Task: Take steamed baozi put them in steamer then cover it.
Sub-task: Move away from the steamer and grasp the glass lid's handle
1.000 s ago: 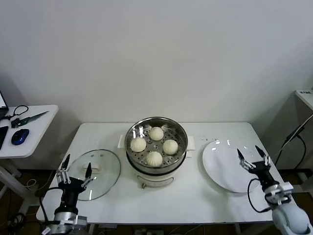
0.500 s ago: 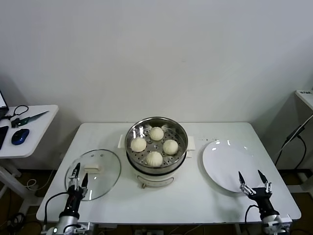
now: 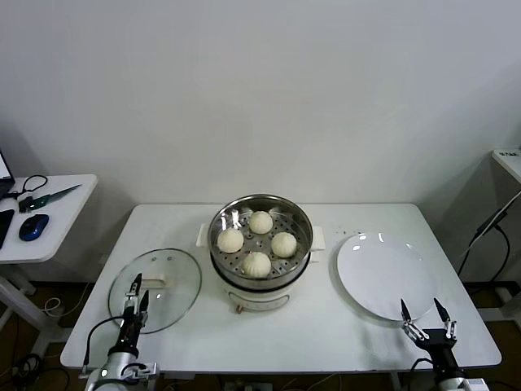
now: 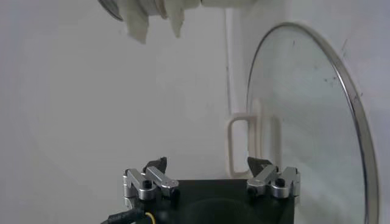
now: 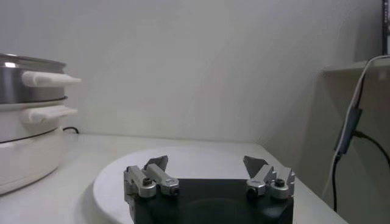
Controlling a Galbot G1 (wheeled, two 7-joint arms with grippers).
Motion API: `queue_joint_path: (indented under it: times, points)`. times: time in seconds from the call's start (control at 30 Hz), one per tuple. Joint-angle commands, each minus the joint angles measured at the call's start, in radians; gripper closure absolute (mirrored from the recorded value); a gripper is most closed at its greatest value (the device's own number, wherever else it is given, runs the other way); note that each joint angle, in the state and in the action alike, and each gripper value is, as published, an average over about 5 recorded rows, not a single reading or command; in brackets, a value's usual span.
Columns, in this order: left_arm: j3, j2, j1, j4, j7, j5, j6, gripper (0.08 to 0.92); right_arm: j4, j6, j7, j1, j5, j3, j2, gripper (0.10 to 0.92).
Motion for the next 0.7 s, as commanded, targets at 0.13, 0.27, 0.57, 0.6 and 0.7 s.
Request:
queue_joint_path:
  times: [0.13, 0.27, 0.57, 0.6, 0.7]
  points:
    - [0.007, 0.003, -0.100, 0.096, -0.019, 0.040, 0.001, 0.177, -0.001, 0.019, 0.003, -0.027, -0.010, 0.012, 0.026, 0.203]
    - [0.017, 0.009, -0.127, 0.107, -0.020, 0.036, -0.001, 0.177, 0.004, 0.024, 0.002, -0.033, -0.017, 0.012, 0.035, 0.203]
    - [0.020, 0.018, -0.182, 0.183, -0.035, 0.038, -0.019, 0.242, 0.004, 0.031, -0.002, -0.035, -0.029, 0.011, 0.052, 0.203]
    - [0.020, 0.020, -0.182, 0.188, -0.035, 0.038, -0.023, 0.268, 0.004, 0.031, -0.002, -0.034, -0.029, 0.010, 0.052, 0.203]
    - [0.019, 0.027, -0.173, 0.190, -0.033, 0.038, -0.032, 0.355, 0.005, 0.028, -0.003, -0.030, -0.031, 0.008, 0.056, 0.203]
